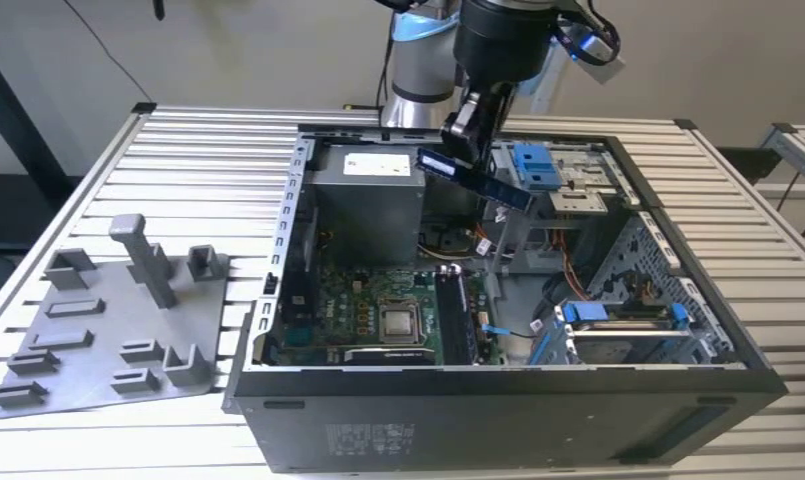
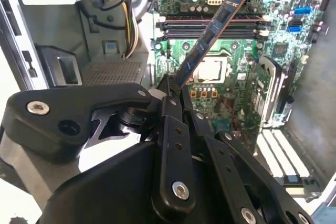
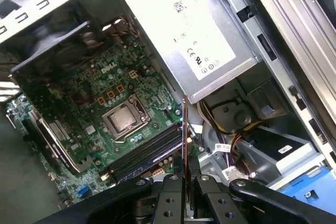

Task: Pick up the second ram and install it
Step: 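Insert the second ram into the second slot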

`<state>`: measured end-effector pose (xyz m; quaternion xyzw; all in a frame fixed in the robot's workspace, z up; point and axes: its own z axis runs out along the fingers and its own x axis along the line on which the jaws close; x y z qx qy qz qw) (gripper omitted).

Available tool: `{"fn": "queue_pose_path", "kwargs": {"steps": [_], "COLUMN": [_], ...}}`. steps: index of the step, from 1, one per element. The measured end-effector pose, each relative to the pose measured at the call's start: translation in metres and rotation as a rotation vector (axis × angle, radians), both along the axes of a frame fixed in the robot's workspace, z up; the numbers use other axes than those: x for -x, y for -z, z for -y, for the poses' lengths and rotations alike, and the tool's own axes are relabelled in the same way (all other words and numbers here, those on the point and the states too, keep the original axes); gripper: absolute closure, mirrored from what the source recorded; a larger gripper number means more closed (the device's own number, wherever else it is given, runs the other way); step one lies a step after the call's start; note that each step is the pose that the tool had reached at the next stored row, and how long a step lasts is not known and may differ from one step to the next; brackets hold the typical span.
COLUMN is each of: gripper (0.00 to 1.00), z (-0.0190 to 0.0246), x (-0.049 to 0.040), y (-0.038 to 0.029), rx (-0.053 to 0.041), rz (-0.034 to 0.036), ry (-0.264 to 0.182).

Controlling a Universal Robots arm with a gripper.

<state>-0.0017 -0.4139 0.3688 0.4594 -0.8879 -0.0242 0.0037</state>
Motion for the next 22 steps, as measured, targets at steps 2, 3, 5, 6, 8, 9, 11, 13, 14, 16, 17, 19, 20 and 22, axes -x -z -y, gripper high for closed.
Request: {"fn": "queue_pose_path", "kwargs": {"steps": [2,3,5,6,8,9,11,13,14,16,17,19,20,22], "gripper": [0.85,0.85,0.85,0.85,0.85,0.85,0.85,0.85,0.85,0.85,0.85,0.85,0.85,0.85], "z": [0.0000,0.0000,0.0000,0.0000,0.0000,0.0000,0.0000,0.0000,0.0000,0.0000,0.0000,0.0000,0.0000,0.0000], "x": [0.0000,0.0000,0.0000,0.0000,0.0000,0.0000,0.0000,0.0000,0.0000,0.0000,0.0000,0.0000,0.0000,0.0000], "y": [0.0001,0.0002,0.0003,0.0004,0.0005,0.0006,0.0007,0.0008,0.0008,0.0009,0.0009,0.0010,0.0010,0.0011], "rx": [0.0000,0.0000,0.0000,0.0000,0.0000,0.0000,0.0000,0.0000,0.0000,0.0000,0.0000,0.0000,0.0000,0.0000], "rz": [0.0000,0.0000,0.0000,0.0000,0.0000,0.0000,0.0000,0.0000,-0.0001,0.0000,0.0000,0.0000,0.0000,0.0000], "ry": [0.028,0.042,0.073,0.089,0.119,0.133,0.162,0.190,0.203,0.229,0.241,0.266,0.277,0.300]}}
